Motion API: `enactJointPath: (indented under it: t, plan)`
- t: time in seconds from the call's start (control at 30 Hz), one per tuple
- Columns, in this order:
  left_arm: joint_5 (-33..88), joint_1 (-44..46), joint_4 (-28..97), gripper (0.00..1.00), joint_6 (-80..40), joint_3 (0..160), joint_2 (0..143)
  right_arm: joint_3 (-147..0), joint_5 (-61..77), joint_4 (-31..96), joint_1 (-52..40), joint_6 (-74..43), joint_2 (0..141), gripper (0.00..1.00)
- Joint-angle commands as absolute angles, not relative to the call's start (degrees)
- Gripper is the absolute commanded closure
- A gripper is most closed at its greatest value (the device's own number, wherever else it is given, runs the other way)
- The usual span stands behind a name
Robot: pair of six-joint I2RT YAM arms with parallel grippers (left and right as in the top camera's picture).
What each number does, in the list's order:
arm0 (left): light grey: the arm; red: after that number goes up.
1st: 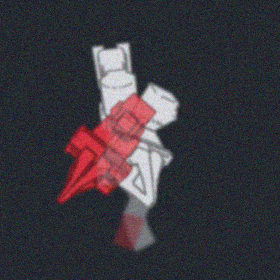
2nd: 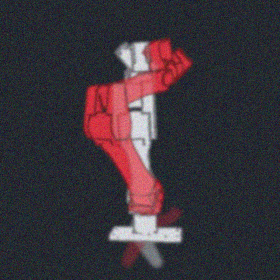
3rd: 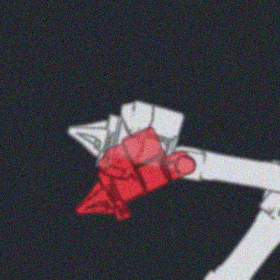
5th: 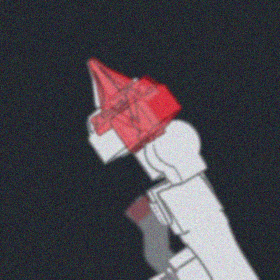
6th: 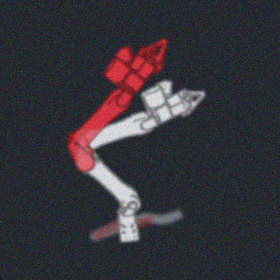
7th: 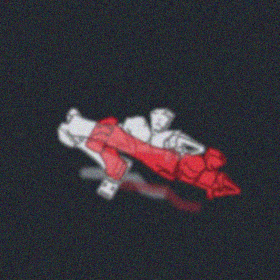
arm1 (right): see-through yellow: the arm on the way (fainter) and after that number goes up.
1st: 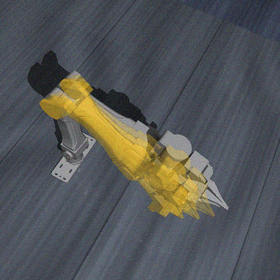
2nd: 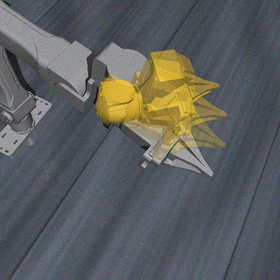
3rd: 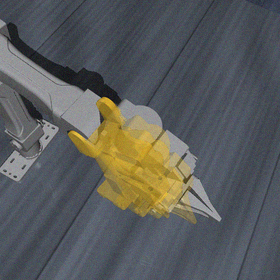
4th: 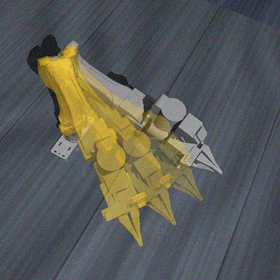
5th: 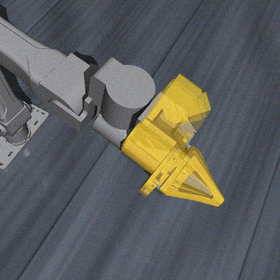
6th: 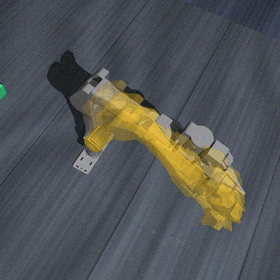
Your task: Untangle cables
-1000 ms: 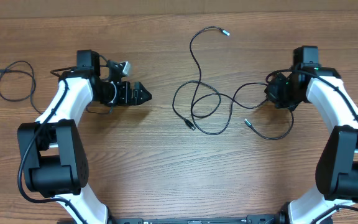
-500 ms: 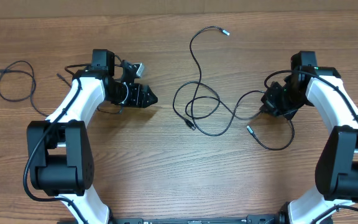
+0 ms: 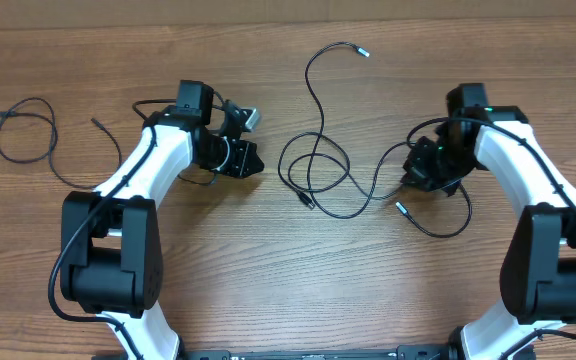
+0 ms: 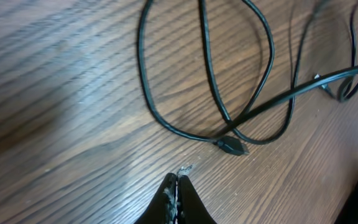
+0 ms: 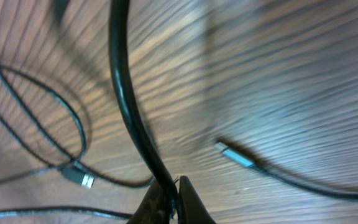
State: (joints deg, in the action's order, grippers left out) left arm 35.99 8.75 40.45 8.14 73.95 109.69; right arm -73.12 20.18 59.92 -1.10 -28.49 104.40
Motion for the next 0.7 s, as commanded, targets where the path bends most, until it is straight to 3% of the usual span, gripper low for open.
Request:
enactJointPath:
  t: [0.0,0.3,0.43,0.5,0.57,0.67]
  plan:
    - [35.5,9.8,40.2,0.96,9.9,73.5,110.2,-74.2,23.3,60.0,-4.2,-27.9,102.6,0.96]
    - [35.5,10.3,40.2,0.85,8.6,73.5,110.2,-74.3,28.0,58.8,-8.6,-28.0,102.6,0.96]
    - [36.3,10.3,40.2,0.64,5.9,73.5,110.2,-74.3,30.9,58.9,-8.6,-28.0,102.6,0.96]
    - [36.5,10.3,40.1,0.42,4.3,73.5,110.2,-74.3,33.2,58.9,-8.6,-28.0,102.6,0.96]
    - [37.9,10.3,40.1,0.25,2.8,73.5,110.2,-74.3,37.3,59.7,-8.6,-28.0,102.5,0.96]
    - [41.5,10.3,40.1,0.18,0.6,73.5,110.2,-74.3,40.9,60.4,-8.6,-28.0,102.6,0.96]
